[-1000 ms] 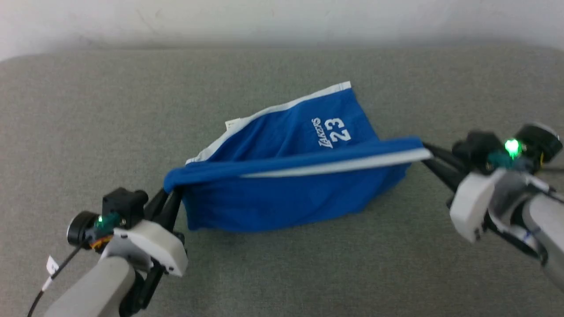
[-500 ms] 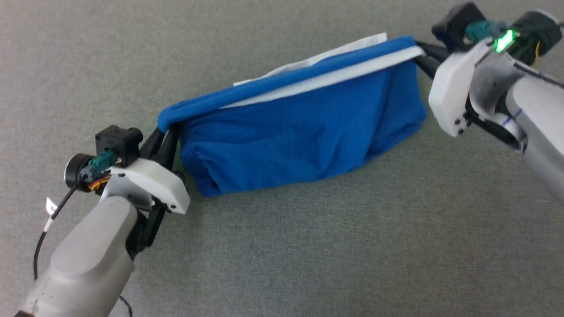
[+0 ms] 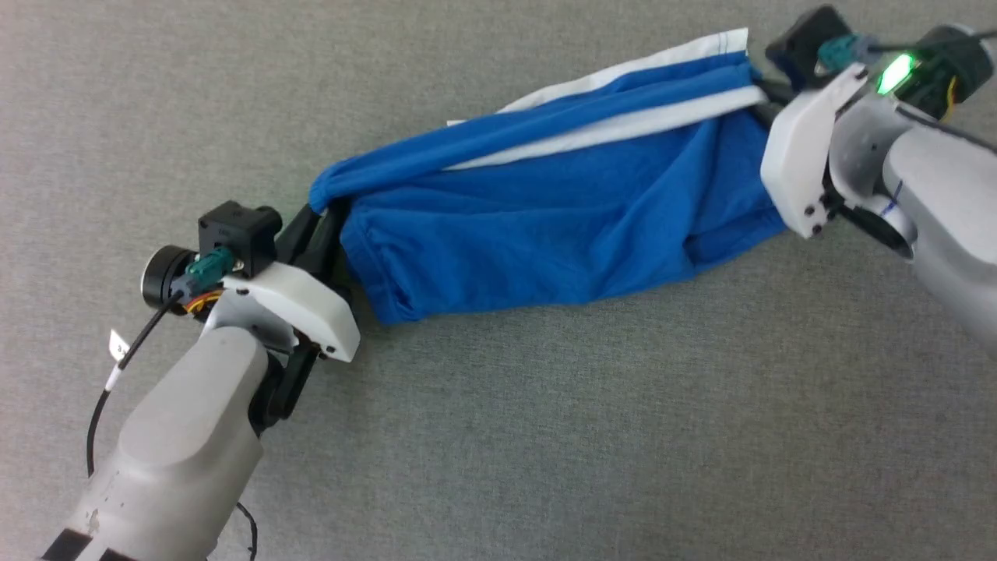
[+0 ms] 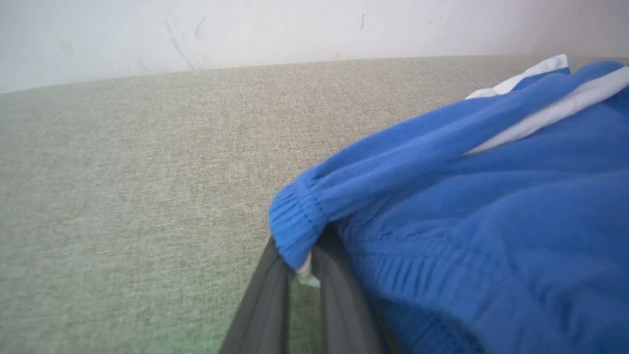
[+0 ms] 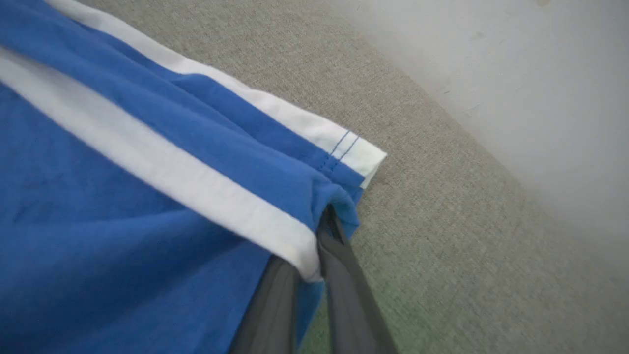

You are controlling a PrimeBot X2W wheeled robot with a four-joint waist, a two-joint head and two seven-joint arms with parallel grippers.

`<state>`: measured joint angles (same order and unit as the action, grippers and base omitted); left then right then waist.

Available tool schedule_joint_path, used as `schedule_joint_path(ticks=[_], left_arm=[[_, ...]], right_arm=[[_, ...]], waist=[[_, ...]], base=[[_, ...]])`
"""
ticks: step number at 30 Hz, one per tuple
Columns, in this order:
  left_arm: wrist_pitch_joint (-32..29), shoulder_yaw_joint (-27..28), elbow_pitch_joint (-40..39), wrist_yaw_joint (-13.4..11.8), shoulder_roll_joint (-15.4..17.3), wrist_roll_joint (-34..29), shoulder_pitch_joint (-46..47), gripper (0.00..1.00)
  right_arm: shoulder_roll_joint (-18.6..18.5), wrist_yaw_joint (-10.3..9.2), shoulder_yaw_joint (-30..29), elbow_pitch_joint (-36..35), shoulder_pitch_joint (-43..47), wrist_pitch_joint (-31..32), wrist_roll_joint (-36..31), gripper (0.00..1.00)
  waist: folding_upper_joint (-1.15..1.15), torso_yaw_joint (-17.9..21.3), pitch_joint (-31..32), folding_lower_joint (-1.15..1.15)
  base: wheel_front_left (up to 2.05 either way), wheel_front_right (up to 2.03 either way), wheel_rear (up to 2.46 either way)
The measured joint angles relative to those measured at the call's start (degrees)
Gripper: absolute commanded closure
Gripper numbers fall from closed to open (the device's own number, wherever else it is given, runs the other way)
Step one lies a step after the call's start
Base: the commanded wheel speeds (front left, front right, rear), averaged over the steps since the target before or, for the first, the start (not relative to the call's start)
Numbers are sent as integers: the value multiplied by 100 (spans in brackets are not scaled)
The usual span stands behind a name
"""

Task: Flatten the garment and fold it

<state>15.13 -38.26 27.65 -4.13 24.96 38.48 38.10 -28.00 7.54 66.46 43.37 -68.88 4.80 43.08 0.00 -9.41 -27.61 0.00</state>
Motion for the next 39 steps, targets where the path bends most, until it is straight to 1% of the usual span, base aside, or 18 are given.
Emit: schedule_joint_path(ticks=[1, 3, 6, 8, 10, 14, 18, 21, 25, 28, 31, 35, 39], left_arm=[[-4, 58, -55, -12, 1, -60, -46, 0], [-7, 198, -234, -109, 27, -213, -172, 0], [-5, 445, -671, -304, 79, -516, -471, 0], [-7, 632, -990, -394, 92, -692, -707, 0], [-7, 797, -1295, -524, 93, -867, -950, 0], [-5, 1141, -1874, -787, 40, -1266, -1356, 0], [-5, 1468, -2272, -1059, -147, -1733, -1640, 0], [-7, 1692, -2454, -1272, -308, -2130, -1813, 0], [-7, 1923, -2653, -1463, -619, -2533, -1995, 0], [-7, 2060, -2735, -1477, -875, -2689, -2070, 0], [-7, 2174, -2744, -1440, -1071, -2814, -2111, 0], [-7, 2384, -2685, -1247, -1245, -2863, -2161, 0], [-7, 2603, -2571, -1031, -1374, -2887, -2161, 0]], right_arm=[[-19, 1, 86, -14, 7, -76, 49, 0], [-86, 1, 218, -77, 17, -246, 137, 0], [-322, 1, 336, -289, 8, -415, 215, 0], [-533, 1, 409, -478, -4, -430, 315, 0], [-726, 1, 449, -708, -19, -304, 454, 0], [-1087, 1, 545, -1162, -159, 460, 804, 0], [-1333, 1, 594, -1538, -328, 1508, 1269, 0], [-1367, 1, 610, -1590, -368, 2231, 1596, 0], [-1245, 1, 580, -1241, -350, 2869, 1972, 0], [-1057, 1, 478, -899, -241, 3022, 2212, 0], [-903, 1, 467, -711, -34, 3100, 2320, 0], [-768, 1, 509, -548, 285, 3137, 2342, 0], [-757, 0, 456, -498, 367, 3088, 2335, 0]], waist=[[0, -3, 42, 0], [0, -1, 148, 0], [0, 22, 353, -1], [-1, 40, 502, -1], [-1, 56, 652, -1], [-1, 70, 922, -1], [-1, 19, 1090, -2], [-1, -75, 1112, -2], [-1, -211, 1045, -1], [-1, -310, 967, -1], [-1, -421, 888, 0], [-1, -539, 786, 0], [-1, -604, 739, -1]], base=[[0, 0, 0], [0, 0, 0], [0, 0, 0], [0, 0, 0], [0, 0, 0], [0, 0, 0], [0, 0, 0], [0, 0, 0], [0, 0, 0], [0, 0, 0], [0, 0, 0], [0, 0, 0], [0, 0, 0]])
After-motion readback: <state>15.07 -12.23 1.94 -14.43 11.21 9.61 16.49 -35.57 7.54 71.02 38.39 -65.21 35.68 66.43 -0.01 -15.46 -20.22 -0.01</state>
